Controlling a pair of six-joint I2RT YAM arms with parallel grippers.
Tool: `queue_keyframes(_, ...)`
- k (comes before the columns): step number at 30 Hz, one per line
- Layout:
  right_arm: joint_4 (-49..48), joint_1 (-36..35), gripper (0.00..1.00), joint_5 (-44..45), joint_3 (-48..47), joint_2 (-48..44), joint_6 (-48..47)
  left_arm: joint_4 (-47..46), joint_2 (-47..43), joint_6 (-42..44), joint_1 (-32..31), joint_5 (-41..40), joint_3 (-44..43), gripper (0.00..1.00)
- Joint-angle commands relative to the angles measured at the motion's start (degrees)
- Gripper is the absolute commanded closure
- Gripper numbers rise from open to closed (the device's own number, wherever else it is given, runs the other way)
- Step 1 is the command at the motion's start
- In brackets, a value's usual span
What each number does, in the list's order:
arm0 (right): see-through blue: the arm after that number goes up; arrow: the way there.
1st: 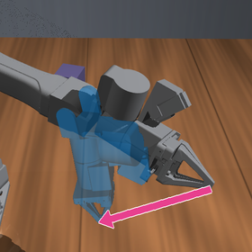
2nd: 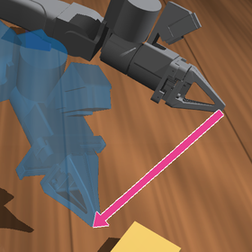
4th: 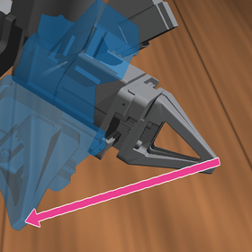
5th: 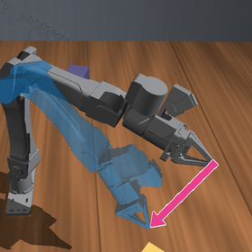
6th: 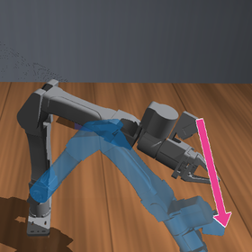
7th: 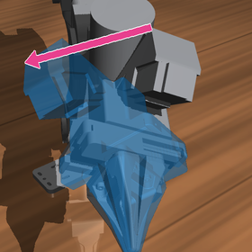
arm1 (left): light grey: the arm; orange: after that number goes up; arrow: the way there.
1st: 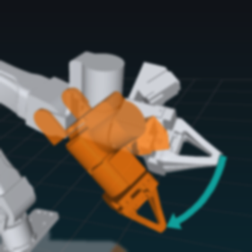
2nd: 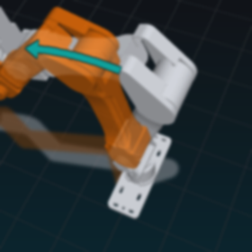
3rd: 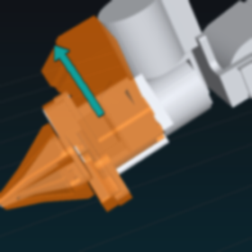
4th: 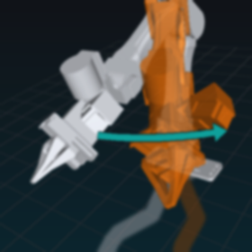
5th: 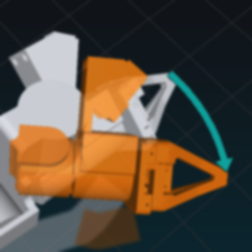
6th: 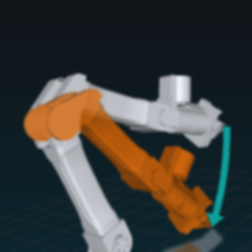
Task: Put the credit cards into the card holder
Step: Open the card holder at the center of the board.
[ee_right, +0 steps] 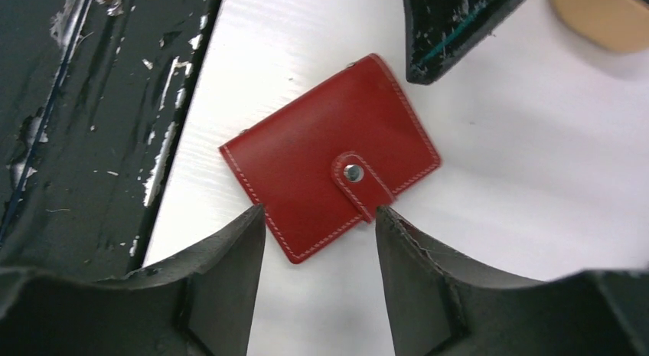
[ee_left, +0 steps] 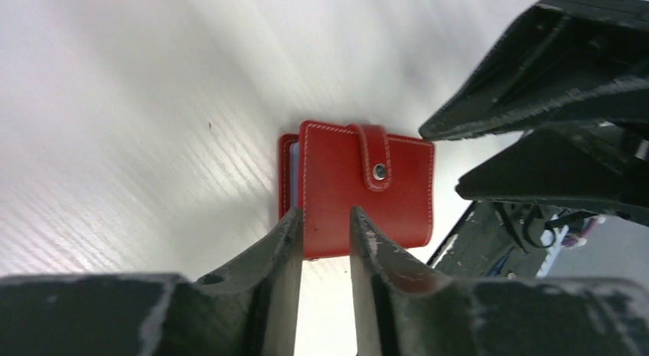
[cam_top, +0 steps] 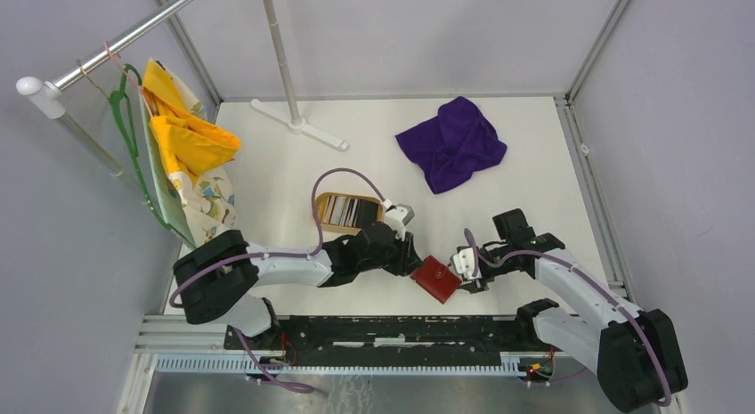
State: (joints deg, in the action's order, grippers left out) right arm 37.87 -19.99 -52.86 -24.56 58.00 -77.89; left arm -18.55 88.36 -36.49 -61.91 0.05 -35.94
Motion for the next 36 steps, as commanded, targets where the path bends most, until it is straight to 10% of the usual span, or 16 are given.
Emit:
queue_keyframes(1,4.4,3.4,0.37,-6.4,-3.1,-3.2,-4.1,-1.6,-8.2,3.4,-0.3,-4.3,1.2,0.61)
queue_keyframes(9,7.4,5.2,0.05,-8.2,-5.4,-4.7,-8.1,-6.2,-21.9,3.1,-0.4,-3.6,7.0,0.37)
queue_keyframes(14,17.1,5.2,0.02,-11.2,-10.6,-1.8,-21.7,-11.7,-29.1,-0.8,-0.3,-2.9,12.8,0.12)
queue_keyframes(22,20.9,0.5,0.22,-8.2,-11.6,7.3,-32.5,-14.2,-31.6,-6.1,-0.3,-0.9,19.2,0.18)
queue_keyframes(36,4.2,-9.9,0.48,6.4,-13.3,14.4,-11.6,-17.8,-15.9,-11.6,-0.3,-1.1,17.8,0.49)
